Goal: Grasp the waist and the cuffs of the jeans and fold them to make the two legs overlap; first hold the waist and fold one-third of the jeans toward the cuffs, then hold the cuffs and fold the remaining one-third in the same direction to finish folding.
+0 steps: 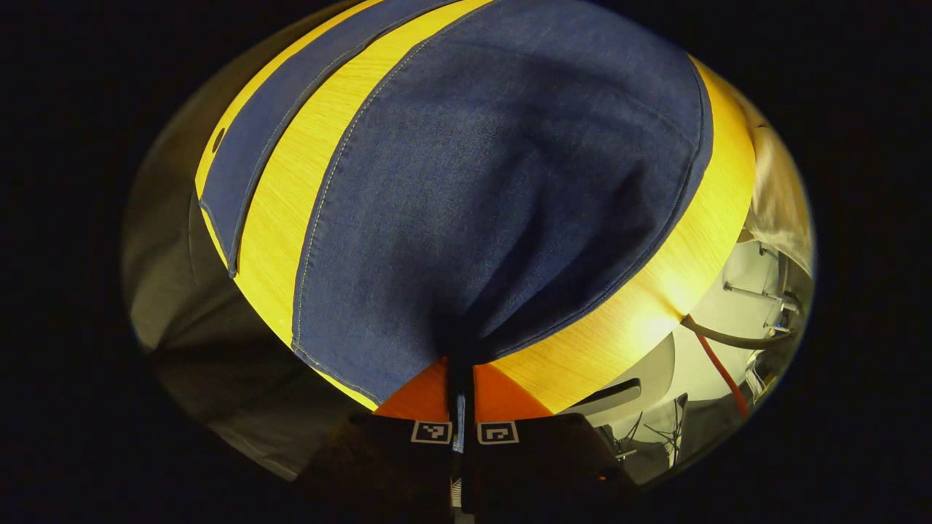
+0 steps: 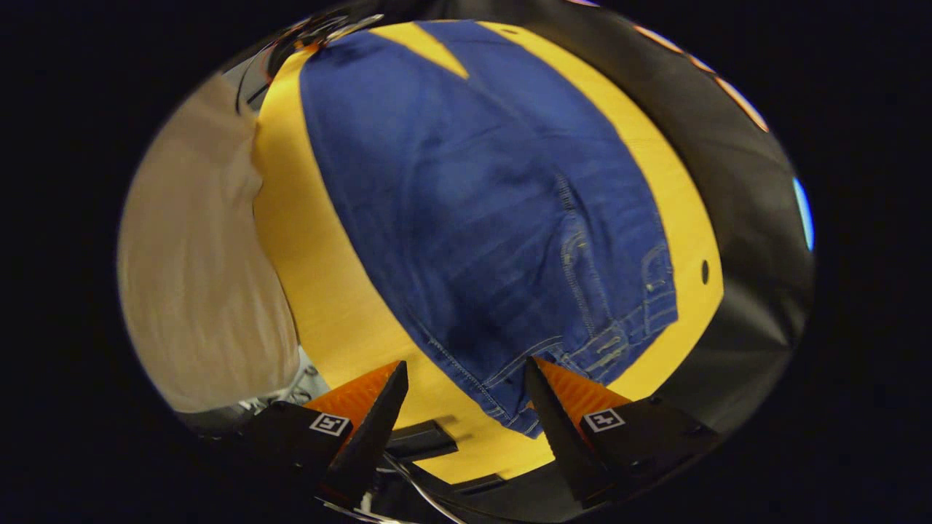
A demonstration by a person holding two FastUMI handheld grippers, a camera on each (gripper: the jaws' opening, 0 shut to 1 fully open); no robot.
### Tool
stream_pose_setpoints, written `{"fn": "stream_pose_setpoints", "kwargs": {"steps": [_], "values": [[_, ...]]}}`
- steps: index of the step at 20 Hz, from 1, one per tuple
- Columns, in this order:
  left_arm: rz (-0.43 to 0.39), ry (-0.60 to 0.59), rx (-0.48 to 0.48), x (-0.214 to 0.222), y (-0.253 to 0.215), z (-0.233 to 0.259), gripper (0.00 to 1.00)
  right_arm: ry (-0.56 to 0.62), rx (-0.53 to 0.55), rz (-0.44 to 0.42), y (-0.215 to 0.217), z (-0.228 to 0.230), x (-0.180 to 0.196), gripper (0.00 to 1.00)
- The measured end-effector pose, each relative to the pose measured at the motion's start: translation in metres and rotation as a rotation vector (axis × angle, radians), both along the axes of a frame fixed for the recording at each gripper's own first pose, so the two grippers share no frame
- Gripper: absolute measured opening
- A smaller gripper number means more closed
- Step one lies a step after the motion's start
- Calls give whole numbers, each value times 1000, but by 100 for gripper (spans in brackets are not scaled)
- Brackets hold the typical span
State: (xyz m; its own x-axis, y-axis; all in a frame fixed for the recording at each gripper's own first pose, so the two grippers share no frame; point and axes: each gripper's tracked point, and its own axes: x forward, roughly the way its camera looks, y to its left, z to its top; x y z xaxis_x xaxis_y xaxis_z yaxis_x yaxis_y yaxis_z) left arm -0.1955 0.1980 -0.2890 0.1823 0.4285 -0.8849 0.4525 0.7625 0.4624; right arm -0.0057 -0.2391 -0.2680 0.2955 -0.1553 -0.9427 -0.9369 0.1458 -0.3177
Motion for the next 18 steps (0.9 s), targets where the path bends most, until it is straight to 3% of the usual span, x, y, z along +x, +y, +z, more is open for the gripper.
{"fn": "stream_pose_setpoints", "kwargs": {"steps": [4, 12, 13, 18], "values": [[1, 2, 14, 1, 1, 0, 0, 58, -72, 64, -7, -20, 5, 100], [8, 0, 15, 1, 1, -1, 0, 155, -156, 81, -17, -40, 8, 100], [9, 1, 15, 1, 0, -1, 0, 164, -160, 82, -18, -43, 8, 94], [7, 15, 11, 1, 0, -2, 0, 183, -207, 58, -18, -44, 9, 97]]}}
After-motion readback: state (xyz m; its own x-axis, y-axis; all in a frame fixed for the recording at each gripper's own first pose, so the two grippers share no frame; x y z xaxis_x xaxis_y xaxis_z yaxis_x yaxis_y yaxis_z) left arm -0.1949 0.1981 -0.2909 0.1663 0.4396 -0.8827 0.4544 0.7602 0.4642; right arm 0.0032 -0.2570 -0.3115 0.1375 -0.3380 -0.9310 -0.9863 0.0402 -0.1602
